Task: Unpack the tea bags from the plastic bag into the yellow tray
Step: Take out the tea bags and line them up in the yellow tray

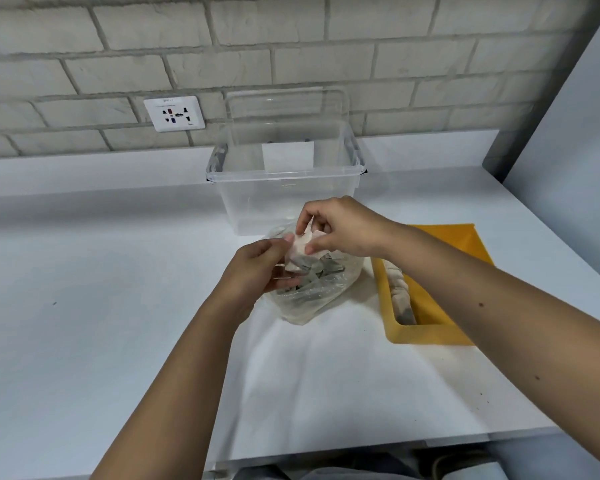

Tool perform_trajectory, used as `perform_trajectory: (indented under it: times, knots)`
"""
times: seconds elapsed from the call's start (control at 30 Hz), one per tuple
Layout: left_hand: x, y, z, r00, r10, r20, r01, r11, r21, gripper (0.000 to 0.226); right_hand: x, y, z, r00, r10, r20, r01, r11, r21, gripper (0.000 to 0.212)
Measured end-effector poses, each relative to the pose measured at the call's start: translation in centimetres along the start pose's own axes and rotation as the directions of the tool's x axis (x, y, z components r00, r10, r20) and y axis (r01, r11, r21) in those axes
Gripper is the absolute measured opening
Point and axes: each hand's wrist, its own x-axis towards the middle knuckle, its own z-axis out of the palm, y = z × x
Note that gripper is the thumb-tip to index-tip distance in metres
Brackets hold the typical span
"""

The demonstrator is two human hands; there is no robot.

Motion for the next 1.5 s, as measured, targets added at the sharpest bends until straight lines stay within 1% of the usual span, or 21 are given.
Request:
perform_trajectory:
  times: [0.07, 0.13, 0.17, 0.2, 0.27, 0.33, 0.43, 0.57, 0.7, 0.8, 0.87, 0.9, 0.97, 1.03, 1.13, 1.2, 1.27, 1.3, 1.37, 1.43, 1.5]
  knots:
    - [0.0, -0.3, -0.5, 1.0, 0.015, -0.023, -0.013, 0.997, 0.074, 0.025, 0.1, 0.0, 0.5, 1.0, 0.025, 0.013, -0.027, 0.99, 0.141, 0.029]
    - [0.2, -0.5, -1.1, 0.994, 0.047, -0.104, -0.037, 0.995, 0.097, 0.023, 0.5, 0.4, 1.2, 0.997, 0.073, -0.019, -0.065, 0.956, 0.285, 0.019]
    - [0.2, -0.5, -1.5, 0.986, 0.069, -0.15, -0.054, 0.994, 0.097, 0.021, 0.7, 0.7, 1.6, 0.994, 0.105, -0.043, -0.089, 0.956, 0.281, 0.013]
    - [0.2, -0.6, -1.8, 0.977, 0.089, -0.194, -0.07, 0.992, 0.104, 0.022, 1.0, 1.2, 2.1, 0.99, 0.131, -0.053, -0.118, 0.972, 0.201, 0.01]
    - [0.4, -0.7, -2.6, 0.961, 0.111, -0.252, -0.078, 0.987, 0.139, 0.025, 1.5, 2.1, 3.6, 0.988, 0.155, 0.008, -0.154, 0.984, -0.091, 0.013]
    - [0.5, -0.8, -3.1, 0.956, 0.107, -0.275, -0.064, 0.985, 0.161, 0.025, 2.0, 2.8, 5.5, 0.981, 0.172, 0.092, -0.133, 0.935, -0.327, 0.017]
    - [0.5, -0.8, -3.3, 0.951, 0.097, -0.294, -0.045, 0.983, 0.18, 0.02, 2.3, 3.1, 7.2, 0.971, 0.191, 0.145, -0.117, 0.906, -0.407, 0.014]
    - [0.2, -0.7, -3.1, 0.941, 0.121, -0.316, -0.07, 0.983, 0.168, 0.015, 1.9, 2.7, 5.8, 0.975, 0.147, 0.166, -0.08, 0.931, -0.356, 0.004]
    - [0.3, -0.6, -2.6, 0.897, 0.227, -0.379, -0.143, 0.961, 0.236, 0.014, 0.6, 0.1, 0.9, 0.973, 0.063, 0.223, -0.013, 0.975, -0.221, 0.003]
    - [0.5, -0.5, -1.6, 0.902, 0.258, -0.345, -0.167, 0.947, 0.273, 0.014, 0.3, -2.0, -1.8, 0.969, 0.023, 0.246, 0.015, 0.988, -0.151, 0.005]
    - [0.4, -0.3, -0.8, 0.931, 0.209, -0.298, -0.148, 0.965, 0.215, 0.014, 0.6, -2.4, -1.9, 0.978, 0.037, 0.206, -0.018, 0.995, -0.096, 0.006]
    - [0.3, -0.2, -0.5, 0.95, 0.155, -0.272, -0.119, 0.982, 0.144, 0.014, 0.9, -2.4, -1.7, 0.984, 0.052, 0.173, -0.036, 0.995, -0.093, 0.006]
    - [0.0, -0.2, -0.3, 0.975, 0.039, -0.219, -0.04, 0.999, 0.002, 0.018, 1.3, -1.8, -0.9, 0.992, 0.075, 0.101, -0.062, 0.99, -0.128, 0.005]
    - [-0.1, -0.3, -0.5, 0.986, -0.022, -0.167, 0.013, 0.998, -0.058, 0.027, 1.4, -1.2, 0.0, 0.995, 0.091, 0.042, -0.084, 0.987, -0.139, 0.004]
    - [-0.2, -0.5, -0.5, 0.992, -0.01, -0.129, 0.01, 1.0, 0.001, 0.03, 1.3, -0.4, 1.3, 0.994, 0.105, -0.011, -0.106, 0.993, -0.053, 0.006]
    - [0.0, -0.7, -0.4, 0.986, 0.018, -0.163, -0.013, 0.999, 0.036, 0.027, 1.4, 0.0, 2.0, 0.993, 0.111, -0.051, -0.109, 0.993, 0.039, 0.008]
    - [0.3, -0.7, -0.5, 0.976, 0.033, -0.216, -0.023, 0.999, 0.049, 0.026, 1.5, 0.6, 2.7, 0.981, 0.148, -0.129, -0.131, 0.983, 0.132, 0.016]
    - [0.3, -0.7, -0.7, 0.972, 0.036, -0.234, -0.026, 0.998, 0.049, 0.024, 1.4, 1.1, 3.1, 0.972, 0.169, -0.166, -0.149, 0.981, 0.125, 0.021]
    - [0.4, -0.6, -0.9, 0.966, 0.047, -0.254, -0.033, 0.998, 0.056, 0.02, 1.2, 2.5, 4.0, 0.968, 0.174, -0.18, -0.189, 0.979, -0.073, 0.024]
    - [0.6, -0.7, -1.1, 0.963, 0.054, -0.263, -0.038, 0.997, 0.065, 0.018, 1.0, 3.6, 5.0, 0.973, 0.191, -0.129, -0.223, 0.921, -0.318, 0.02]
    - [0.8, -0.9, -1.2, 0.96, 0.056, -0.276, -0.038, 0.997, 0.07, 0.018, 0.9, 4.2, 5.6, 0.975, 0.193, -0.11, -0.222, 0.881, -0.418, 0.016]
